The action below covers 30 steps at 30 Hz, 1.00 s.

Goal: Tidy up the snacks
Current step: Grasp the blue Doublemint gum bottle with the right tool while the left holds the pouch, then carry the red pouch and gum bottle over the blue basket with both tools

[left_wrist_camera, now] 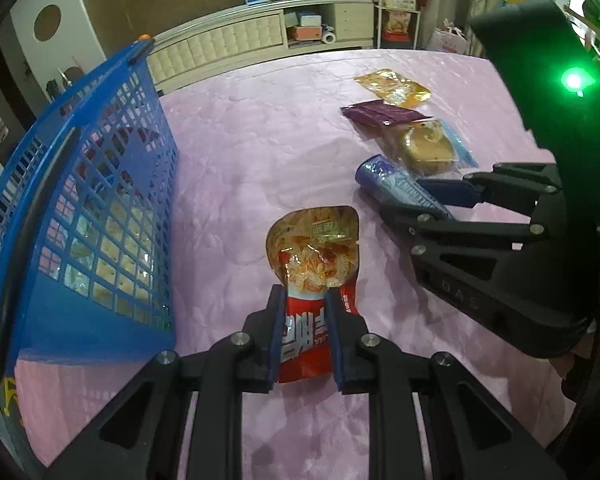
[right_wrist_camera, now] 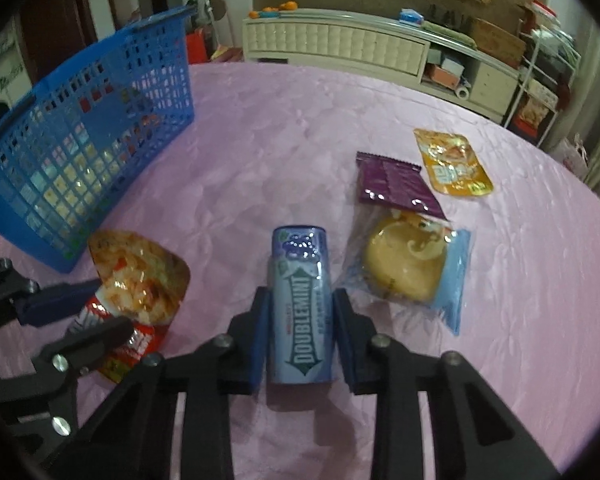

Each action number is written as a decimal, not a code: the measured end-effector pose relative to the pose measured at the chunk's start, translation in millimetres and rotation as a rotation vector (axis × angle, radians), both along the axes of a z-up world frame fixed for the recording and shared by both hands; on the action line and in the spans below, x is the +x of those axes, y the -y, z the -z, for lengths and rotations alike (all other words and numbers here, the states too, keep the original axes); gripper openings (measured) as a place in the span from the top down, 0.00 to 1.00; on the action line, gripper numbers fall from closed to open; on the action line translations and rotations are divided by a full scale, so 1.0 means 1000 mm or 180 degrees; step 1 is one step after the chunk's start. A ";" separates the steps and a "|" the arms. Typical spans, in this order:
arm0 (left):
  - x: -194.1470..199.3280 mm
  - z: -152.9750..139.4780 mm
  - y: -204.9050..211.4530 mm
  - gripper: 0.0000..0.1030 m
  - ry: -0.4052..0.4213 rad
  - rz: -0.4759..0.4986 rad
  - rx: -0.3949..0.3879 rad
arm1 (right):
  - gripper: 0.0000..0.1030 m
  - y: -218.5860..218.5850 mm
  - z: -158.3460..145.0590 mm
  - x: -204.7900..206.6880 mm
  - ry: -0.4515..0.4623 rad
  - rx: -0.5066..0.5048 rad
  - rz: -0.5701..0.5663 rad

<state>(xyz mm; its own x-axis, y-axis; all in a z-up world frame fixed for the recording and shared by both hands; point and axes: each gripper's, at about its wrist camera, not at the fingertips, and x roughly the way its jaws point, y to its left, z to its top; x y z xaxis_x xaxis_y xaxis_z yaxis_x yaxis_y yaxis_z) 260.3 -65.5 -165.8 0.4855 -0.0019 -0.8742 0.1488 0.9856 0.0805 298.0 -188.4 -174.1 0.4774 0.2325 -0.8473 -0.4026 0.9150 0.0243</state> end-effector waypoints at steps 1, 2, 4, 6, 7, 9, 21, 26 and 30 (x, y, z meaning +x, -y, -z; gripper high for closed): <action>-0.003 -0.004 0.000 0.82 0.0023 0.0018 -0.0008 | 0.66 0.001 -0.002 -0.004 -0.0003 0.0011 0.0002; -0.004 -0.007 0.000 0.82 0.0036 0.0017 -0.0024 | 0.66 0.004 -0.006 -0.010 0.0004 0.0009 0.0010; -0.010 -0.016 -0.002 0.82 0.0069 -0.0004 -0.0068 | 0.66 0.009 -0.017 -0.024 -0.0006 0.0083 0.0038; -0.010 -0.023 -0.004 0.82 0.0101 -0.0019 -0.0100 | 0.66 0.013 -0.028 -0.035 0.0022 0.0146 0.0101; -0.012 -0.026 -0.005 0.82 0.0123 -0.0028 -0.0113 | 0.66 0.015 -0.035 -0.040 0.0050 0.0172 0.0138; -0.023 -0.040 -0.006 0.82 0.0175 -0.0036 -0.0153 | 0.66 0.018 -0.049 -0.053 0.0100 0.0217 0.0191; -0.080 -0.118 -0.019 0.81 0.0583 -0.0122 -0.0334 | 0.66 -0.002 -0.133 -0.124 0.0433 0.0204 0.0099; -0.099 -0.142 -0.034 0.81 0.0753 -0.0121 -0.0362 | 0.66 -0.014 -0.159 -0.138 0.0568 0.0231 0.0046; -0.109 -0.162 -0.056 0.81 0.0860 -0.0150 -0.0410 | 0.66 -0.031 -0.172 -0.139 0.0667 0.0268 -0.0025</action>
<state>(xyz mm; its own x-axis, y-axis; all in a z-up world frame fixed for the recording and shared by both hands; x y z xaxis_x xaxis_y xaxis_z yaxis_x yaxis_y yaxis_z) 151.7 -10.0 -4.0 0.7027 -0.0763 -0.7074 0.0930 0.9956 -0.0150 159.4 -157.1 -1.7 0.6389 0.3026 -0.7073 -0.4139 0.9102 0.0155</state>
